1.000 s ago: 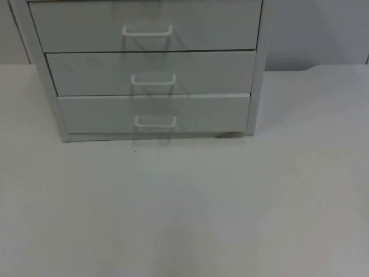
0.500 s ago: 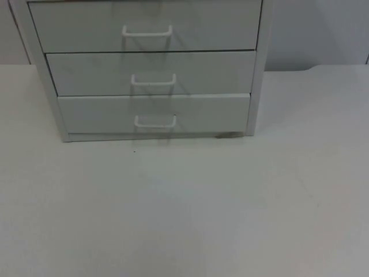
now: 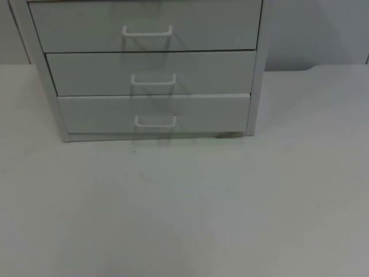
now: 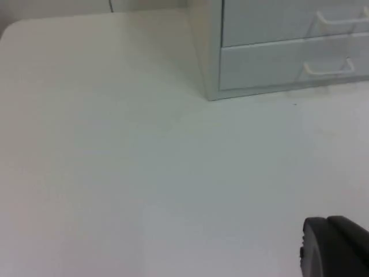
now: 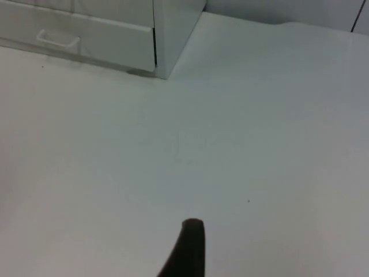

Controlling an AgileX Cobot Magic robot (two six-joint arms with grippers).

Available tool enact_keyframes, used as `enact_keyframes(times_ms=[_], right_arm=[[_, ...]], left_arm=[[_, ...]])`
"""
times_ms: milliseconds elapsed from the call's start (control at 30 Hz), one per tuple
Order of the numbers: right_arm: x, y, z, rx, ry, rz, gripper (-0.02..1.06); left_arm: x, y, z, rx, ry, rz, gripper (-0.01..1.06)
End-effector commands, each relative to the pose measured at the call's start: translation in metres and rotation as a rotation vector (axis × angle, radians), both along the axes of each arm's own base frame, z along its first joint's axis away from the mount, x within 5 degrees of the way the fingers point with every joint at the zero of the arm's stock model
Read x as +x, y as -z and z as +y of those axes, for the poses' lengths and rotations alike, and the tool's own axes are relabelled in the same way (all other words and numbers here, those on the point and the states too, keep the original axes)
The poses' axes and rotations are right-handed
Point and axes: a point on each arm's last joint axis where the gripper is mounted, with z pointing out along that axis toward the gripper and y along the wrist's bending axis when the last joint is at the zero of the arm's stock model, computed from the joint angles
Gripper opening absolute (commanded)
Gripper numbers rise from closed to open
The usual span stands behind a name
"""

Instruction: Open the drawer with the left hand, place the block into the drawer with the right hand, then close the drawer with the left hand.

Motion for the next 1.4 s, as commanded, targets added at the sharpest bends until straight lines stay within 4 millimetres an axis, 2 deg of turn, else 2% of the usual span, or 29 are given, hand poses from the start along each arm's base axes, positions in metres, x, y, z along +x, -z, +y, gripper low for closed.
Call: enact_keyframes(times_ms=[0, 267, 367, 433, 467, 500, 567, 600, 633, 867, 1367], right_arm=[[0.0008, 0.0006, 0.0009, 0.003, -0.008, -0.013, 0.75], [0.0008, 0.0005, 0.0009, 0.004, -0.008, -0.013, 0.76], [0.0008, 0.0005, 0.0009, 0.004, -0.008, -0.013, 0.81], [0.0008, 0.0005, 0.0009, 0.004, -0.008, -0.013, 0.93], [0.0008, 0.0005, 0.0009, 0.004, -0.008, -0.013, 1.02], [0.0008, 0.0005, 0.0009, 0.004, -0.008, -0.013, 1.05], [0.0008, 0.0005, 0.0009, 0.004, -0.008, -0.013, 1.05], [0.0008, 0.0005, 0.0009, 0.004, -0.008, -0.013, 1.05], [0.0008, 0.0005, 0.0009, 0.004, -0.008, -0.013, 1.05], [0.0019, 0.0005, -0.0037, 0.035, 0.067, -0.005, 1.05], [0.0017, 0.0004, -0.0024, 0.053, 0.061, -0.002, 1.05]], left_arm=[[0.0012, -0.0002, 0.0012, -0.013, -0.023, -0.018, 0.00], [0.0013, -0.0001, 0.0030, -0.022, -0.051, -0.016, 0.00], [0.0013, -0.0001, 0.0030, -0.022, -0.051, -0.016, 0.05], [0.0013, -0.0001, 0.0030, -0.022, -0.051, -0.016, 0.21], [0.0013, -0.0001, 0.0030, -0.022, -0.051, -0.016, 0.35], [0.0013, -0.0001, 0.0030, -0.022, -0.051, -0.016, 0.50], [0.0013, -0.0001, 0.0030, -0.022, -0.051, -0.016, 0.89], [0.0013, -0.0001, 0.0030, -0.022, -0.051, -0.016, 0.89], [0.0013, -0.0001, 0.0030, -0.022, -0.051, -0.016, 1.05], [0.0013, -0.0001, 0.0028, -0.017, -0.046, -0.016, 1.04], [0.0013, -0.0001, 0.0028, -0.017, -0.046, -0.016, 1.05]])
